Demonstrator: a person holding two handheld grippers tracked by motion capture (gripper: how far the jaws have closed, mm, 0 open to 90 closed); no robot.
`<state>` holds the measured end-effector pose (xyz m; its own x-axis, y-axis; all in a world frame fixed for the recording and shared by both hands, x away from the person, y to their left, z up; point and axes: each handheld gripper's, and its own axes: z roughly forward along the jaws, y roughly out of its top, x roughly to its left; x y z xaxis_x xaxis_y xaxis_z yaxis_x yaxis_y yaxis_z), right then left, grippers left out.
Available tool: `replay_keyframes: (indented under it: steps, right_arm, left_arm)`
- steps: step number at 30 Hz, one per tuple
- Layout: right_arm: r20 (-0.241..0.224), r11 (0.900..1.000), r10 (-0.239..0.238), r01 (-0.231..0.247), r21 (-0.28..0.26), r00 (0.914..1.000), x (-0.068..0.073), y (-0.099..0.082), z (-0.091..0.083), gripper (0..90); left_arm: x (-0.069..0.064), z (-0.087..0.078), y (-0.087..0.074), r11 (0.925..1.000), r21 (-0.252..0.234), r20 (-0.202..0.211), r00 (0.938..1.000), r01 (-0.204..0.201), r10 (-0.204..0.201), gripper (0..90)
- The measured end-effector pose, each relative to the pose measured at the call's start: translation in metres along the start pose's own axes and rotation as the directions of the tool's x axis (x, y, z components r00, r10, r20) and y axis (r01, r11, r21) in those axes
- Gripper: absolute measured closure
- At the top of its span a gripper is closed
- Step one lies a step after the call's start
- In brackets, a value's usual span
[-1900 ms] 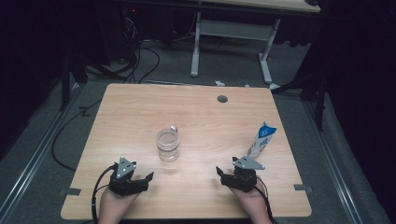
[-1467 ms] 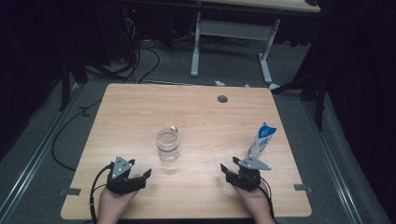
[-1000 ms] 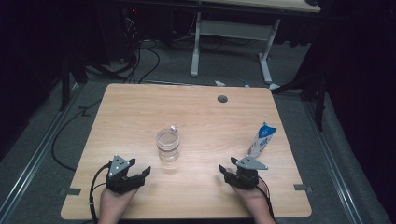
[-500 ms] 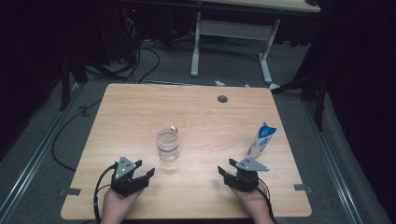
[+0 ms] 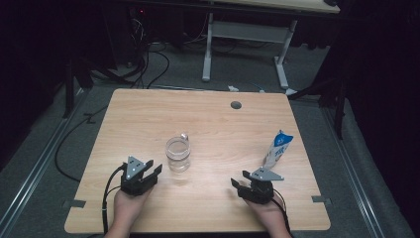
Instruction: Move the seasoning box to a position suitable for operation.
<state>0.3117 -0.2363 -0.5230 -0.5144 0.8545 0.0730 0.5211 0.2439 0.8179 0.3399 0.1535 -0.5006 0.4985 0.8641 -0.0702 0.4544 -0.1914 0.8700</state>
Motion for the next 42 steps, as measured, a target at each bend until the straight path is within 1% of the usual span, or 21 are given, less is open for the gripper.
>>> replay_keyframes:
  steps: [2,4,7,8,10,11,14,17,19,20,22,23,24,26,27,30,33,35,37,40,42]
  right_arm:
    - [-0.001,1.0,0.002,-0.002,-0.004,1.0,-0.001,0.001,-0.001,42.5]
    - [0.001,1.0,-0.001,0.001,-0.009,1.0,-0.002,0.002,-0.002,42.4]
    - [0.001,0.9999,0.003,-0.003,-0.014,1.0,-0.003,0.002,-0.003,42.4]
    - [0.002,0.9999,0.003,-0.003,-0.013,1.0,-0.004,0.002,-0.003,42.5]
    - [0.004,0.9999,0.006,-0.006,-0.01,1.0,-0.005,0.001,-0.004,42.6]
    - [0.003,0.9999,0.01,-0.01,-0.012,0.9999,-0.005,0.001,-0.005,42.6]
    - [0.004,0.9998,0.012,-0.012,-0.019,0.9999,-0.006,0.002,-0.006,43.3]
    - [0.005,0.9998,0.012,-0.012,-0.018,0.9999,-0.005,0.003,-0.007,44.7]
    - [0.003,0.9998,0.008,-0.008,-0.017,1.0,-0.005,0.003,-0.006,45.2]
    - [0.003,0.9999,0.007,-0.007,-0.015,1.0,-0.004,0.002,-0.006,45.3]
    - [0.001,0.9999,0.008,-0.008,-0.015,1.0,-0.004,0.002,-0.005,45.3]
    - [0.002,0.9999,0.006,-0.006,-0.015,1.0,-0.004,0.002,-0.005,45.3]
    - [0.002,0.9998,0.003,-0.003,-0.018,1.0,-0.004,0.003,-0.005,45.3]
    - [0.004,0.9998,0.005,-0.005,-0.017,1.0,-0.004,0.003,-0.006,45.2]
    - [0.004,0.9998,0.005,-0.005,-0.017,1.0,-0.004,0.003,-0.006,45.2]
    - [0.003,0.9997,0.001,-0.001,-0.025,1.0,-0.004,0.003,-0.007,45.2]
    - [0.002,0.9997,0.001,-0.001,-0.024,1.0,-0.003,0.004,-0.007,45.1]
    - [0.002,0.9998,-0.004,0.004,-0.021,1.0,-0.002,0.003,-0.006,45.1]
    - [0.002,0.9998,-0.003,0.004,-0.019,1.0,-0.001,0.003,-0.006,44.9]
    - [0.001,0.9997,-0.008,0.008,-0.021,1.0,-0.001,0.004,-0.006,44.9]
    - [0.003,0.9997,-0.008,0.008,-0.021,1.0,-0.001,0.004,-0.006,44.8]
  left_arm:
    - [0.002,0.003,0.004,1.0,0.005,-0.008,1.0,0.001,-0.001,61.1]
    - [0.004,0.006,0.008,0.9998,0.008,-0.002,0.9998,0.018,-0.018,62.4]
    - [0.007,0.009,0.015,0.9998,0.008,-0.011,0.9998,0.018,-0.018,64.3]
    - [0.008,0.011,0.017,0.9997,0.008,-0.004,0.9997,0.025,-0.025,65.7]
    - [0.01,0.014,0.022,0.9998,0.013,-0.009,0.9998,0.017,-0.016,67.1]
    - [0.01,0.016,0.024,0.9999,0.013,-0.015,0.9998,0.011,-0.011,68.5]
    - [0.011,0.023,0.031,0.9997,0.019,-0.014,0.9998,0.013,-0.013,72.8]
    - [0.012,0.029,0.034,0.9995,0.011,-0.014,0.9995,0.029,-0.029,78.0]
    - [0.014,0.033,0.035,0.9994,0.009,-0.025,0.9992,0.032,-0.032,82.6]
    - [0.015,0.035,0.037,0.9994,0.017,-0.024,0.9993,0.03,-0.03,85.1]
    - [0.017,0.039,0.04,0.9995,0.015,-0.024,0.9994,0.027,-0.027,89.8]
    - [0.018,0.041,0.042,0.9994,0.02,-0.019,0.9994,0.03,-0.029,90.0]
    - [0.019,0.043,0.042,0.9993,0.014,-0.014,0.9993,0.036,-0.036,90.0]
    - [0.02,0.047,0.043,0.999,0.014,-0.016,0.999,0.042,-0.042,90.0]
    - [0.02,0.049,0.043,0.9992,0.022,-0.015,0.9994,0.032,-0.032,90.0]
    - [0.018,0.053,0.043,0.9998,0.017,-0.003,0.9999,0.011,-0.011,90.0]
    - [0.016,0.053,0.042,1.0,0.005,0.018,0.9998,0.003,-0.003,90.0]
    - [0.014,0.053,0.042,1.0,0.002,0.018,0.9998,0.002,-0.002,90.0]
    - [0.014,0.051,0.041,0.9998,-0.007,0.023,0.9996,0.019,-0.019,90.0]
    - [0.012,0.048,0.04,0.9998,-0.008,0.027,0.9995,0.016,-0.016,90.0]
    - [0.01,0.046,0.039,0.9999,-0.011,0.03,0.9995,0.007,-0.006,90.0]
